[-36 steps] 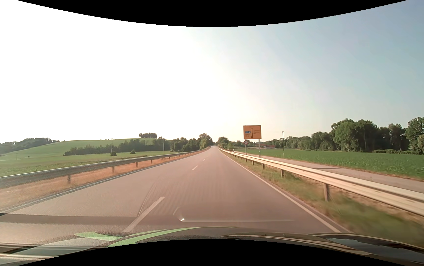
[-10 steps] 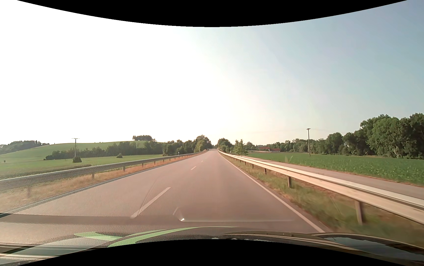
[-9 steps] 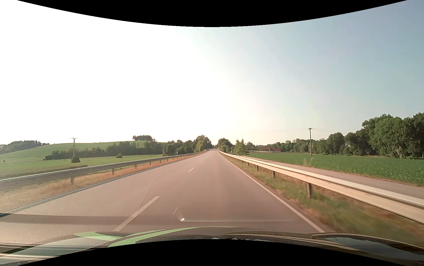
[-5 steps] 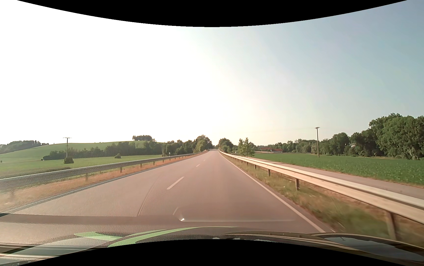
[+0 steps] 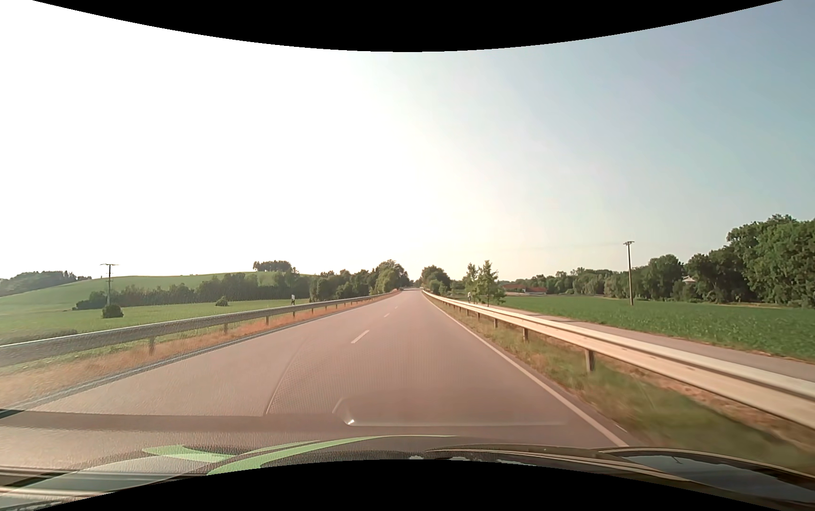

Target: Follow the waypoints while adhering to traffic rules and regulations

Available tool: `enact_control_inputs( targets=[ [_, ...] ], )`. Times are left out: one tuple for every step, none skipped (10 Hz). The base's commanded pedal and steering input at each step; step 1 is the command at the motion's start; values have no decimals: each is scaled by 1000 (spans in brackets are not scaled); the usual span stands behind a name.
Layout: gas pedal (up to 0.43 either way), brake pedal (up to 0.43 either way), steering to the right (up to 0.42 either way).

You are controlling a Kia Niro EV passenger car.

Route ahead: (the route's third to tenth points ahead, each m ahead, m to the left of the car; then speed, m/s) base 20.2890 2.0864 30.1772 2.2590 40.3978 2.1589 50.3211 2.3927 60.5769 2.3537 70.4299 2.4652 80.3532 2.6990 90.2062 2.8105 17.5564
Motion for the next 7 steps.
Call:
enact_control_inputs(
  targets=[
    [177, 0, -3],
    [177, 0, -2],
    [177, 0, -2],
    [177, 0, -2],
    [177, 0, -2],
    [177, 0, -1],
    [177, 0, 0]
  ],
)
